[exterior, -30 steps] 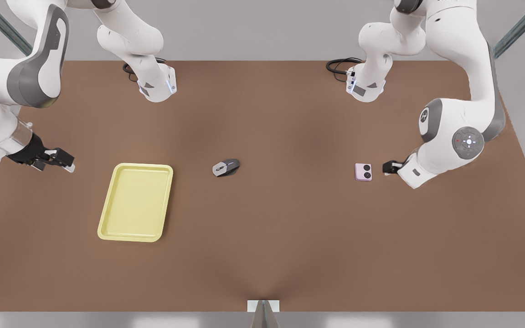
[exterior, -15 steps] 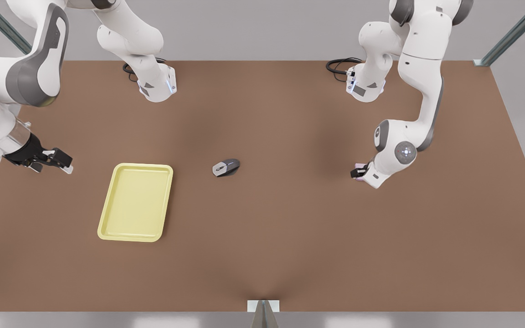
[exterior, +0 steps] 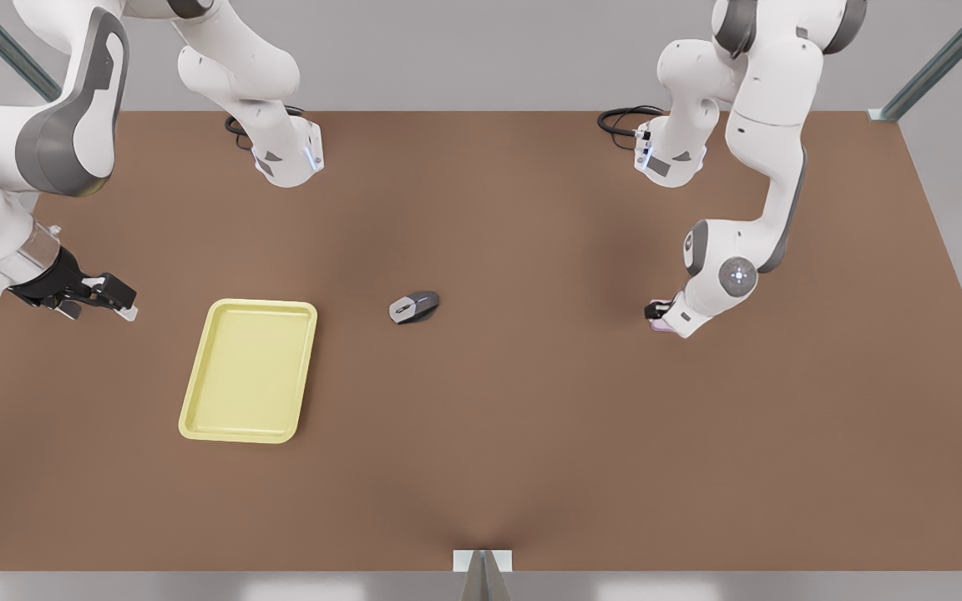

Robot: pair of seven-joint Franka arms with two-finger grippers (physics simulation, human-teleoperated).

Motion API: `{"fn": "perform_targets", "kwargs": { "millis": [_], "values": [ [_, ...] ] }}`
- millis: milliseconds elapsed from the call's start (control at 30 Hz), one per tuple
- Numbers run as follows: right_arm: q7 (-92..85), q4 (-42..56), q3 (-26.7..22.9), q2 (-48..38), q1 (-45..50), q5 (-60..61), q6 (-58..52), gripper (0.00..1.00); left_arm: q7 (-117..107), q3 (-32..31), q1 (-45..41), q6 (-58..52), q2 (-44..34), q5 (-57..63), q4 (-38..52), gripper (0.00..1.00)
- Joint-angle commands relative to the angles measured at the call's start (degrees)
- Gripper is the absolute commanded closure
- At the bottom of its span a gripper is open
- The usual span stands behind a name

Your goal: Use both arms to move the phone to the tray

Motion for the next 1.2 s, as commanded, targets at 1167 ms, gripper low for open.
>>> {"fn": "perform_targets", "kwargs": {
  "millis": [1167],
  "values": [
    [0.02, 0.03, 2.11, 1.00, 1.70, -0.91, -2.20, 0.00, -4.44, -0.40, -8.83, -12.30, 3.14, 0.32, 13.34, 0.19]
  ]
}}
